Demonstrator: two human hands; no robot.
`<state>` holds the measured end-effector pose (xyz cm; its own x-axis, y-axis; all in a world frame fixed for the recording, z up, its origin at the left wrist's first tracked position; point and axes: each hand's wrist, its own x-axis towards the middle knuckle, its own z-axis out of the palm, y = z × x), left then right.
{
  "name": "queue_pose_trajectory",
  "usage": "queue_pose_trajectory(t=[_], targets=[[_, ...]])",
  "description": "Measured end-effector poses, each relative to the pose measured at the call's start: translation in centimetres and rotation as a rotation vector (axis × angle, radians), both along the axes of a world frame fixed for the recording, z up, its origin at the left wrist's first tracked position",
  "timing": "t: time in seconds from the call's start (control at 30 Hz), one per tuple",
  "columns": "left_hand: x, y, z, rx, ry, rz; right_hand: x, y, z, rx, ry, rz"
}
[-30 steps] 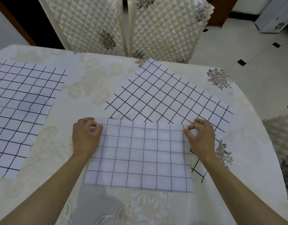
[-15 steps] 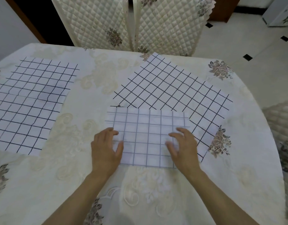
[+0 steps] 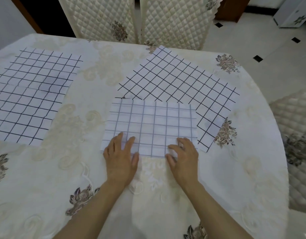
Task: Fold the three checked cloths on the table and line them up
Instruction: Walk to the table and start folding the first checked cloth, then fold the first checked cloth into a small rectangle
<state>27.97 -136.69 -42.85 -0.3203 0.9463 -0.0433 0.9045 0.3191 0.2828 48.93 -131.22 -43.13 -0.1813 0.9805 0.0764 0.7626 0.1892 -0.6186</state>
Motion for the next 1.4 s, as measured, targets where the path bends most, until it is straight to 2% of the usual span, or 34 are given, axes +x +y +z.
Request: queue_pose_trajectory(t=[0.37, 0.63, 0.8, 1.07, 1.4], targets=[[-5.4, -2.8, 0.0, -0.003, 0.068, 0.136, 7.1, 0.3, 0.2, 0.057, -0.027, -0.087], [-6.1, -2.1, 1.6, -0.001, -0.035, 0.124, 7.7, 0.6, 0.4, 0.044, -0.043, -0.106], [-4.5, -2.1, 1.5, 0.053, -0.030, -0.022, 5.8, -0.5, 0.6, 0.075, 0.013, -0.055], [-1.7, 0.7, 2.0, -0.009, 0.087, -0.437, 4.0, -1.5, 0.3, -0.078, -0.073, 0.008], [1.9, 4.6, 3.8, -0.118, 0.352, -0.619, 4.2, -0.9, 1.2, -0.120, -0.129, 0.026]])
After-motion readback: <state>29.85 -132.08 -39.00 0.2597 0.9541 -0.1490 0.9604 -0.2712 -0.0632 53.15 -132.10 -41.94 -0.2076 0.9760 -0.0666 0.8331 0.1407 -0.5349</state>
